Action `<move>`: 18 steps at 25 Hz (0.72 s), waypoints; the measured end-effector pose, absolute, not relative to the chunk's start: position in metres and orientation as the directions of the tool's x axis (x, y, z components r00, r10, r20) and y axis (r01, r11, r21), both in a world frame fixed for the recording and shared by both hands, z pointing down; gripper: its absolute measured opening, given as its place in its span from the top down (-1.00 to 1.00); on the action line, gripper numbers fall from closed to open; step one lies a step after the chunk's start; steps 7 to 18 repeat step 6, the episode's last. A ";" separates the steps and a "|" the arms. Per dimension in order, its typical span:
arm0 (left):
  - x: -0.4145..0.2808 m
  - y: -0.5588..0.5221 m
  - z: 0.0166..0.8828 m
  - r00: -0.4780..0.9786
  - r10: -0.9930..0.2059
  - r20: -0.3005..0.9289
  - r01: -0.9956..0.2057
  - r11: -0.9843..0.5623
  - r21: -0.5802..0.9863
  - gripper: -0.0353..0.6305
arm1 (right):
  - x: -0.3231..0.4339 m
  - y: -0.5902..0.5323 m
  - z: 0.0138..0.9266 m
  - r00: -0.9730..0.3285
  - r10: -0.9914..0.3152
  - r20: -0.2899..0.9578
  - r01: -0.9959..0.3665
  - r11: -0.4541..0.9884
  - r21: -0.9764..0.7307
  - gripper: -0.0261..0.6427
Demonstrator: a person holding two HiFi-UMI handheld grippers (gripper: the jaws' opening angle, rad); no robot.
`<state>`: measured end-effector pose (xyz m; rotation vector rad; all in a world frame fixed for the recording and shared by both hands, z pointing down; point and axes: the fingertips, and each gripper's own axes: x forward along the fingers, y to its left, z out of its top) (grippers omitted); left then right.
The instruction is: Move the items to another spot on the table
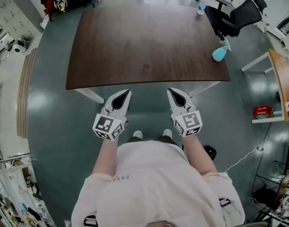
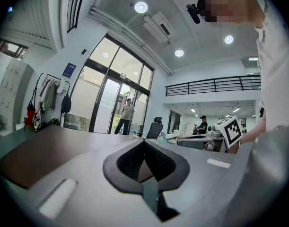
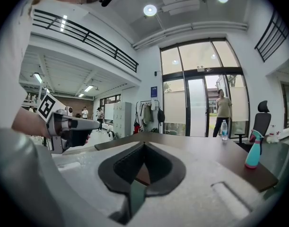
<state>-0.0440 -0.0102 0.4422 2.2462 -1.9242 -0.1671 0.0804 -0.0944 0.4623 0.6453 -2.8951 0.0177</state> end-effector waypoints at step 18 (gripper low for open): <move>-0.043 -0.009 0.442 0.156 -0.987 0.031 -0.968 -0.147 0.205 0.85 | 0.082 -0.094 0.463 -0.893 -0.416 0.174 -0.418 0.908 0.025 0.95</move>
